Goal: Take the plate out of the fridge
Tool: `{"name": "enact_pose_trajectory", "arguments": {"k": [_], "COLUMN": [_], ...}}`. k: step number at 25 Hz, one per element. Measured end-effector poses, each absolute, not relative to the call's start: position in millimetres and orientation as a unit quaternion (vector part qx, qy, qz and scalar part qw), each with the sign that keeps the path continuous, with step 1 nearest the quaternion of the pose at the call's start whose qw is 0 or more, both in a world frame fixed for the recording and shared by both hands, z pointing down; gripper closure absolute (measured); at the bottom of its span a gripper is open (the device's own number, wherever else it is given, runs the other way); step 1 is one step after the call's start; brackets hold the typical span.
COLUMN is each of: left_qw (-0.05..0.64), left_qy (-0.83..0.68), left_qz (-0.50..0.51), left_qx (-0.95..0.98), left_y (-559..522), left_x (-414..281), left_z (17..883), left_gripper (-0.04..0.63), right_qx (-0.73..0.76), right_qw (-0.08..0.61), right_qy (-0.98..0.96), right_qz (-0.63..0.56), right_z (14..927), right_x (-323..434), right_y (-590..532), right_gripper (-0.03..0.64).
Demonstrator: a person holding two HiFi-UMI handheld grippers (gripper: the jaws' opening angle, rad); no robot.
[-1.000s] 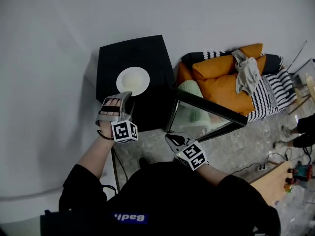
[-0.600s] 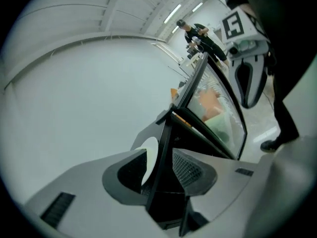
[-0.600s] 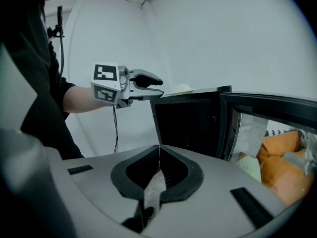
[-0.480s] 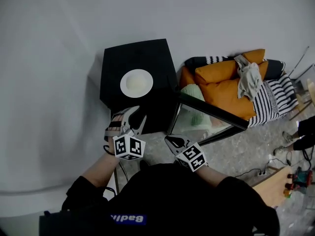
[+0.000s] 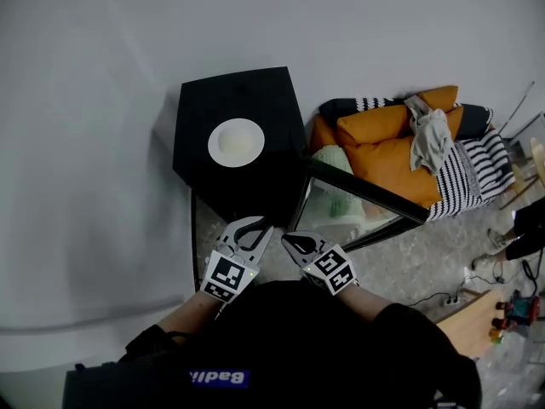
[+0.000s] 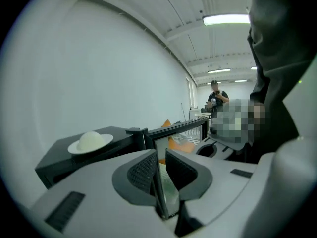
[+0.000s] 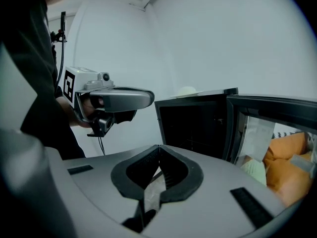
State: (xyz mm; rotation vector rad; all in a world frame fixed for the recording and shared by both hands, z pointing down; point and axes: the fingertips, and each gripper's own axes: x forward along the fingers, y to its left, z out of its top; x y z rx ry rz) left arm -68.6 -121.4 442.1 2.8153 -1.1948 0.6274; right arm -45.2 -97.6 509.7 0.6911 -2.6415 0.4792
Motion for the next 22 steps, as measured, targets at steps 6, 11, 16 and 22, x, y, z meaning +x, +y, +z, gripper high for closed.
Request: {"name": "enact_pose_trajectory", "arguments": {"k": [6,11,16,22], "left_qw": [0.103,0.150,0.148,0.158], "left_qy": [-0.370,-0.348,-0.338,-0.332], "left_qz": [0.153,0.101,0.101,0.088], "left_qx": [0.911,0.920,0.924,0.926], "left_y": [-94.6,-87.1,-79.5,-75.9], "left_x": [-73.5,-71.4,-70.0,-71.1], "left_z": [460.2,462.9,466.5,464.4], "left_gripper": [0.584,0.586,0.586,0.586], "right_qx": [0.230,0.214,0.207,0.194], "right_qw": [0.173,0.157,0.139,0.118], "right_qy": [-0.943,-0.952,-0.958,-0.963], "right_qz": [0.167,0.154,0.144,0.142], "right_z": [502.4,492.9,483.3,475.0], "right_x": [-48.6,-57.6,-61.5,-64.8], "right_y": [-92.0,-87.8,-85.6,-81.2], "right_gripper": [0.607,0.607,0.607,0.607]}}
